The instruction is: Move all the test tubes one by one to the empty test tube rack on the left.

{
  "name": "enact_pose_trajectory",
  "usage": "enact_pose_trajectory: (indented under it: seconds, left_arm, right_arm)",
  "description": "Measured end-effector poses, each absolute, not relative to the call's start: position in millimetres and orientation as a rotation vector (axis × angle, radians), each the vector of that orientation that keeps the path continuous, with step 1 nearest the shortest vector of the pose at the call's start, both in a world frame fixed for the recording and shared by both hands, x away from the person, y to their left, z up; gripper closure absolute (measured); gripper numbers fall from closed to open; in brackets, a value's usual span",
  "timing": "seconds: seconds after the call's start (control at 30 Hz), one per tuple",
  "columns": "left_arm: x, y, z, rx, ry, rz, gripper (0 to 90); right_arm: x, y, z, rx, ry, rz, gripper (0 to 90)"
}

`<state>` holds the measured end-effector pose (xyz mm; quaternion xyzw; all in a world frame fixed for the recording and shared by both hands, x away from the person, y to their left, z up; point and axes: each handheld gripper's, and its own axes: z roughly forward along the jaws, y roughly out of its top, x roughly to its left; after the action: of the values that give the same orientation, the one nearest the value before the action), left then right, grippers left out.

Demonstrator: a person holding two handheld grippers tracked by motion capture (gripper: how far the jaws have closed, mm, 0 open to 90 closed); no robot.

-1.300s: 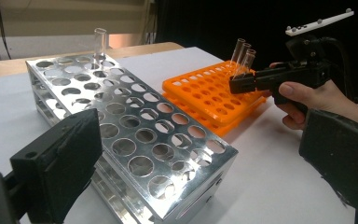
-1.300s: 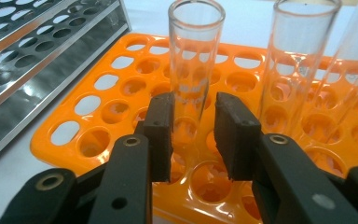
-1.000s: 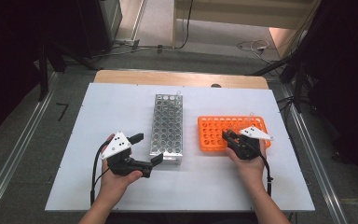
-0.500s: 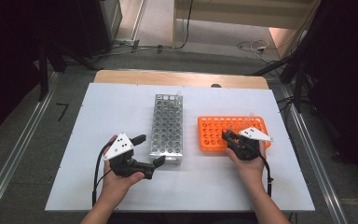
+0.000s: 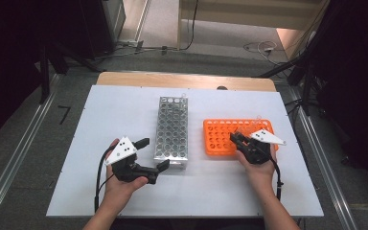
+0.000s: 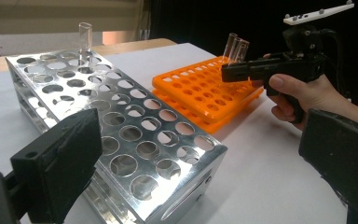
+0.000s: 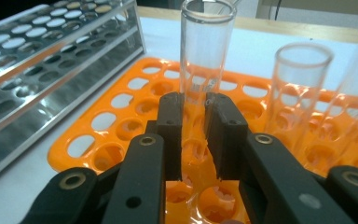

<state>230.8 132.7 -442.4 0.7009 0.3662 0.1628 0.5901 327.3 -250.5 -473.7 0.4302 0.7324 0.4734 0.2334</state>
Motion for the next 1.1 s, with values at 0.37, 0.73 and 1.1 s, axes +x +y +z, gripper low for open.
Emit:
enact_pose_trajectory:
  seconds: [0.37, 0.73, 1.1]
  left_arm:
    - [228, 131, -438, 1.624, 0.841, 0.385, 0.0]
    - [224, 126, -431, 1.622, 0.817, 0.381, 0.0]
    - [220, 118, -424, 1.626, 0.787, 0.369, 2.0]
  right_arm:
    - [311, -257, -446, 1.122, 2.024, 1.373, 74.0]
    - [288, -231, -433, 0.987, 2.180, 1.427, 74.0]
    - [270, -199, -434, 0.864, 2.329, 1.463, 74.0]
